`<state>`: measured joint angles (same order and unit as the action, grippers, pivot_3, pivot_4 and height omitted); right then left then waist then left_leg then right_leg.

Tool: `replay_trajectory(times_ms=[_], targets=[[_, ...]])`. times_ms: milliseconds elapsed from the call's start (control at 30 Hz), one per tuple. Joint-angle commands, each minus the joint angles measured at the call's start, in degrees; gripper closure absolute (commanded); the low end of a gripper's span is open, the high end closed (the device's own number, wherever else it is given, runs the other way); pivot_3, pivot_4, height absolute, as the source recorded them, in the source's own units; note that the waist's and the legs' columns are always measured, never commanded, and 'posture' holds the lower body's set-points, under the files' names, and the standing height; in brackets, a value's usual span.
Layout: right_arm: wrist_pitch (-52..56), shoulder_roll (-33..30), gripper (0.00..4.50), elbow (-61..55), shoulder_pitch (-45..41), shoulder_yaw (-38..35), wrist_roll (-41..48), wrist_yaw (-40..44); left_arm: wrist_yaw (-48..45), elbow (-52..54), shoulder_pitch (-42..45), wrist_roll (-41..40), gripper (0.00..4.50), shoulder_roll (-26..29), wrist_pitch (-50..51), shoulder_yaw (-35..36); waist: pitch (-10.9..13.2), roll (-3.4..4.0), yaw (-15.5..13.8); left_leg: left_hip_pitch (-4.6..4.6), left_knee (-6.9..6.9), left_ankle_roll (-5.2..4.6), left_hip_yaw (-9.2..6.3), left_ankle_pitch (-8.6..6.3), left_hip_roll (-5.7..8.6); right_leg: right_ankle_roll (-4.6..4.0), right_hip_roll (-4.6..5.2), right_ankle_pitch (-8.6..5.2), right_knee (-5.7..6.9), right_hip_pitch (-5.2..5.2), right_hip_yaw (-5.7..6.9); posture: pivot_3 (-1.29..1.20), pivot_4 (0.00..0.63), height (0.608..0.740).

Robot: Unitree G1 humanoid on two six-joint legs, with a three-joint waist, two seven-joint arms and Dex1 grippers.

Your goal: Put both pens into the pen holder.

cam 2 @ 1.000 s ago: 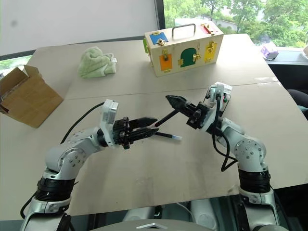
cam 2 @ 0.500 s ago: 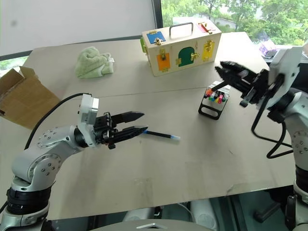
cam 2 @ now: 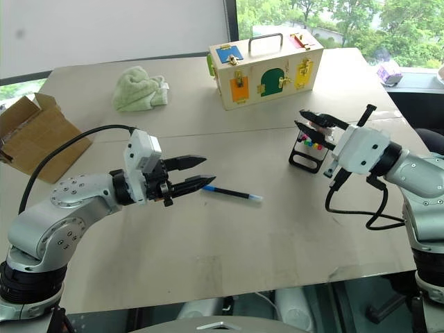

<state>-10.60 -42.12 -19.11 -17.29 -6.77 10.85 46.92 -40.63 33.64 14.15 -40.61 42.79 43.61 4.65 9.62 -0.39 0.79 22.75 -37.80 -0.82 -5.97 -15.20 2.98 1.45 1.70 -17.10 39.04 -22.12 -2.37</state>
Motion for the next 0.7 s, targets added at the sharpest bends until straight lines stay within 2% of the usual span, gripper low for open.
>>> replay_trajectory(times_ms=[33, 200, 700], targets=[[-2.1, -0.1, 4.47, -0.4, -0.4, -0.4, 0.4, 0.3, 0.6, 2.5, -0.6, 0.2, 1.85, 0.0, -1.0, 1.1, 0.0, 0.00, 0.0, 0.00, 0.00, 0.00, 0.00, 0.00, 0.00, 0.00, 0.00, 0.00, 0.00, 0.00, 0.00, 0.00, 0.150, 0.740], [-1.6, -0.1, 4.47, -0.6, 0.1, 0.8, 0.2, 0.8, 0.1, 1.5, -2.2, 1.3, 1.85, -0.7, -3.5, 0.8, 0.0, 0.00, 0.0, 0.00, -0.01, 0.00, 0.00, 0.00, 0.00, 0.00, 0.00, 0.00, 0.00, 0.00, 0.00, 0.00, 0.150, 0.740], [-10.9, 1.5, 4.47, 10.5, -2.6, 4.9, -10.7, -3.7, -0.7, 2.1, -3.4, 3.6, 1.85, 0.3, -6.7, 1.6, 0.0, 0.00, 0.0, -0.01, -0.06, 0.00, 0.01, 0.00, 0.00, 0.00, -0.01, 0.00, 0.04, 0.01, -0.01, 0.00, 0.150, 0.740]])
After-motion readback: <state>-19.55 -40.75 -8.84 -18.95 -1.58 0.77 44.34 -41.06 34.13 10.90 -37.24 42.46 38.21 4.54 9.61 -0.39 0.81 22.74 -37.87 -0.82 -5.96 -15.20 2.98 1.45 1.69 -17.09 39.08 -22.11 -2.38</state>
